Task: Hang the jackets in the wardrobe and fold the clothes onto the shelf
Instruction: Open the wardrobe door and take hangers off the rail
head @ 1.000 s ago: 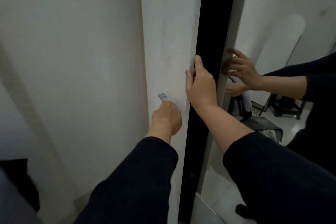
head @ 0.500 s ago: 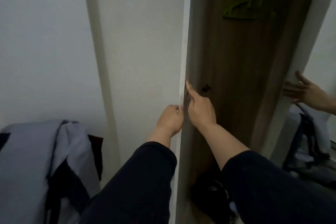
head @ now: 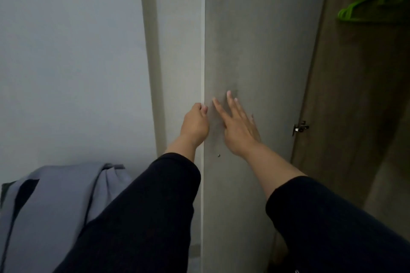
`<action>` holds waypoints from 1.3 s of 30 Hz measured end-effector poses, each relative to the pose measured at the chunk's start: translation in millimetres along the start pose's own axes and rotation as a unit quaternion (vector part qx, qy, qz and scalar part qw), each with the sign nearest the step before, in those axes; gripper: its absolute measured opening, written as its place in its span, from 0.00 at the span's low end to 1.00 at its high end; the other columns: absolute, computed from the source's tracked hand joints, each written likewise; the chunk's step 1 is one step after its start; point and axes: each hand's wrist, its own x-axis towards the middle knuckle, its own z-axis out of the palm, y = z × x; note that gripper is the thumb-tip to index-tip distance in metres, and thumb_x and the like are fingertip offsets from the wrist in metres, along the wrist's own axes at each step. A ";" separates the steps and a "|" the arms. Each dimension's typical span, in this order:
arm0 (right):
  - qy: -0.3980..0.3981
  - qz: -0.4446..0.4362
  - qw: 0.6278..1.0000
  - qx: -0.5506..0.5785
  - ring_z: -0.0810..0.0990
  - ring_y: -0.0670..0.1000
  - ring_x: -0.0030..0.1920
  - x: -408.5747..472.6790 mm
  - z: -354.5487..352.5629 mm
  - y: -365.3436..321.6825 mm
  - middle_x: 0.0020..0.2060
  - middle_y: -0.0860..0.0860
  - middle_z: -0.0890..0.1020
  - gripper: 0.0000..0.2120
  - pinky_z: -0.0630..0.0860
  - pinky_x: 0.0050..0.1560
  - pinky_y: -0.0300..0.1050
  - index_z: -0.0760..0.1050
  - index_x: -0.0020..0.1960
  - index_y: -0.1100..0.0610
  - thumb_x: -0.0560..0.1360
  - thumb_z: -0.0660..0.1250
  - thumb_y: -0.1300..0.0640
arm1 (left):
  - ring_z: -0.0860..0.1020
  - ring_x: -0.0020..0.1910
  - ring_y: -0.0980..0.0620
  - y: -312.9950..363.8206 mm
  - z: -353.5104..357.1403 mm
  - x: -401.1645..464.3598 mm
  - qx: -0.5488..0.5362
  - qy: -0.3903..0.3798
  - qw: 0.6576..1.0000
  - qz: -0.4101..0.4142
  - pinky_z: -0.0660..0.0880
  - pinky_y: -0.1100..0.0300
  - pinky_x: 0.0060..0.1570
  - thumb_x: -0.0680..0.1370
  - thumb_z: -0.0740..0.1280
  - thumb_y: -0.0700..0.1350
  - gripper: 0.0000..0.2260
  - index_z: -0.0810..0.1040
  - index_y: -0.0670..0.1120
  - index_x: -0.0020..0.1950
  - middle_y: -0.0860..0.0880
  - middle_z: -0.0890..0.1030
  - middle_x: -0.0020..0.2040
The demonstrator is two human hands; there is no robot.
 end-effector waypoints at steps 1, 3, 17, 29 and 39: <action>0.004 0.005 1.000 -0.006 0.36 0.50 0.77 13.0 5.1 -2.4 0.76 0.46 0.33 0.36 0.45 0.75 0.62 0.36 0.76 0.40 0.80 0.54 0.62 | 0.71 0.42 0.50 -7.4 -1.8 13.6 0.005 -0.004 1.000 -0.003 0.61 0.61 0.33 0.84 0.51 0.46 0.11 0.69 0.44 0.47 0.51 0.73 0.40; 0.015 0.021 1.000 -0.017 0.36 0.51 0.77 40.4 15.0 -6.1 0.76 0.48 0.33 0.31 0.45 0.75 0.63 0.36 0.77 0.43 0.82 0.51 0.54 | 0.71 0.44 0.50 -20.1 -4.5 40.3 0.002 -0.008 1.000 -0.008 0.64 0.61 0.38 0.84 0.51 0.46 0.12 0.71 0.43 0.50 0.47 0.75 0.46; 0.066 0.060 0.995 -0.053 0.32 0.55 0.76 134.9 76.4 -10.7 0.74 0.51 0.29 0.37 0.55 0.72 0.65 0.31 0.75 0.43 0.81 0.56 0.51 | 0.74 0.52 0.44 -73.7 12.4 141.1 0.004 -0.019 0.999 -0.031 0.64 0.59 0.46 0.84 0.50 0.46 0.13 0.70 0.41 0.59 0.42 0.77 0.56; -0.025 0.058 0.997 -0.037 0.35 0.53 0.77 113.1 65.9 -24.1 0.75 0.50 0.31 0.42 0.50 0.73 0.65 0.35 0.77 0.46 0.77 0.61 0.60 | 0.77 0.60 0.44 -82.0 -2.6 107.8 -0.084 -0.061 0.992 -0.072 0.72 0.48 0.64 0.83 0.51 0.44 0.16 0.74 0.42 0.63 0.42 0.78 0.61; -0.069 0.063 0.995 -0.035 0.38 0.50 0.77 82.7 24.2 -3.2 0.77 0.47 0.37 0.41 0.44 0.74 0.62 0.36 0.78 0.49 0.75 0.56 0.68 | 0.74 0.61 0.45 -15.1 -9.7 74.1 0.023 0.057 0.997 -0.046 0.71 0.53 0.62 0.80 0.53 0.40 0.15 0.76 0.45 0.61 0.46 0.72 0.64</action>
